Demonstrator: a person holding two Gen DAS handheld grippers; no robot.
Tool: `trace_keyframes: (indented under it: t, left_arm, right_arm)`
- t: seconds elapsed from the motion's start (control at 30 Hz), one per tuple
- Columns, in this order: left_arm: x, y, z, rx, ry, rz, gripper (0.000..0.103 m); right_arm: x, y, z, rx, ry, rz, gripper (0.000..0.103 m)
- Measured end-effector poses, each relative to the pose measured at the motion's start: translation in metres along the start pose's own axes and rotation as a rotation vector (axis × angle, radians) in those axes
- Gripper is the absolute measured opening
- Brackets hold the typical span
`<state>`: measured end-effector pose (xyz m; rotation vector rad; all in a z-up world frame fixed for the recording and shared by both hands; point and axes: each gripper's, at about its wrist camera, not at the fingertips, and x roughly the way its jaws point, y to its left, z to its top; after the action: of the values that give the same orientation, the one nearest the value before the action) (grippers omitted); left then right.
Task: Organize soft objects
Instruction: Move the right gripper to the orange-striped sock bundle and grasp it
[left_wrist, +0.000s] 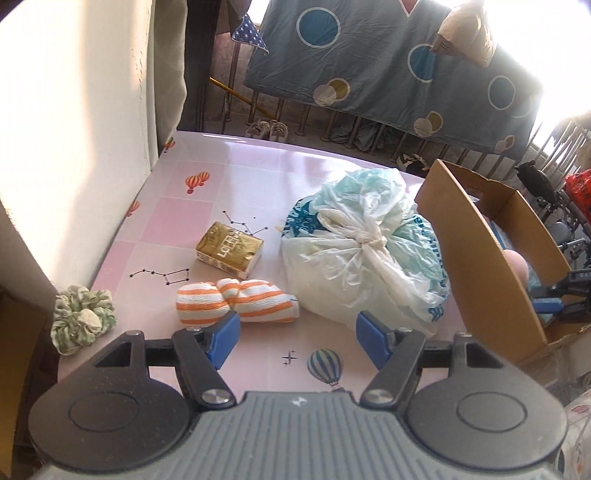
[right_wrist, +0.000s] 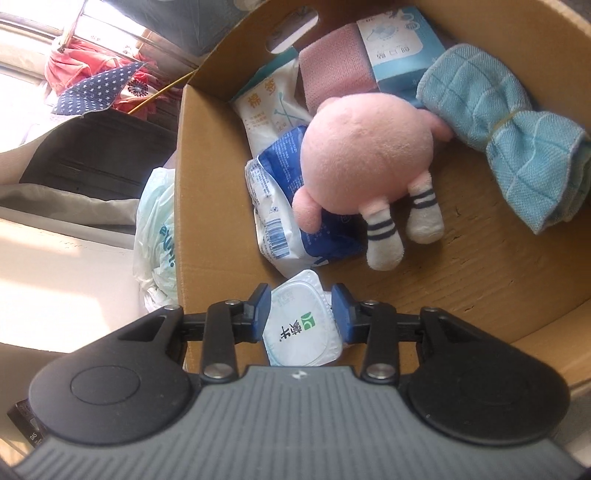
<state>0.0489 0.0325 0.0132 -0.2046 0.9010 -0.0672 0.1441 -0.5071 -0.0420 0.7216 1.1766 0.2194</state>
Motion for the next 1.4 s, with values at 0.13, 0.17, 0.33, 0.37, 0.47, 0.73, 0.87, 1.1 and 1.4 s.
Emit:
trace_keyframes:
  t: [0.13,0.17,0.33,0.37,0.47,0.73,0.87,1.1,1.4]
  left_arm:
    - [-0.008,0.02,-0.014,-0.004,-0.013,0.054,0.071]
    - [-0.009,0.023,-0.017,-0.005,-0.022,0.073,0.071]
    - [-0.014,0.034,-0.03,-0.017,-0.056,0.145,0.071]
    - [-0.015,0.036,-0.033,-0.016,-0.069,0.164,0.071]
    - [-0.021,0.043,-0.04,-0.008,-0.098,0.211,0.071]
    - [-0.029,0.077,-0.055,-0.02,-0.12,0.301,0.071]
    - [-0.017,0.092,-0.054,-0.12,-0.097,0.19,0.069]
    - [0.035,0.084,-0.045,-0.14,-0.031,0.083,0.057]
    - [0.073,0.084,-0.04,-0.205,0.044,-0.008,0.048]
  right_arm:
    - [-0.032,0.025,-0.001,-0.083,-0.099,0.002,0.041]
    - [-0.038,0.035,-0.002,-0.108,-0.117,0.011,0.041]
    - [-0.045,0.096,-0.017,-0.251,-0.16,0.108,0.042]
    - [-0.04,0.108,-0.02,-0.278,-0.151,0.133,0.042]
    - [-0.015,0.15,-0.036,-0.356,-0.104,0.196,0.043]
    - [0.079,0.26,-0.085,-0.63,0.058,0.282,0.043]
    - [0.124,0.309,-0.116,-0.817,0.124,0.276,0.046]
    - [0.216,0.364,-0.132,-0.942,0.245,0.271,0.047]
    - [0.307,0.35,-0.124,-0.823,0.373,0.145,0.044]
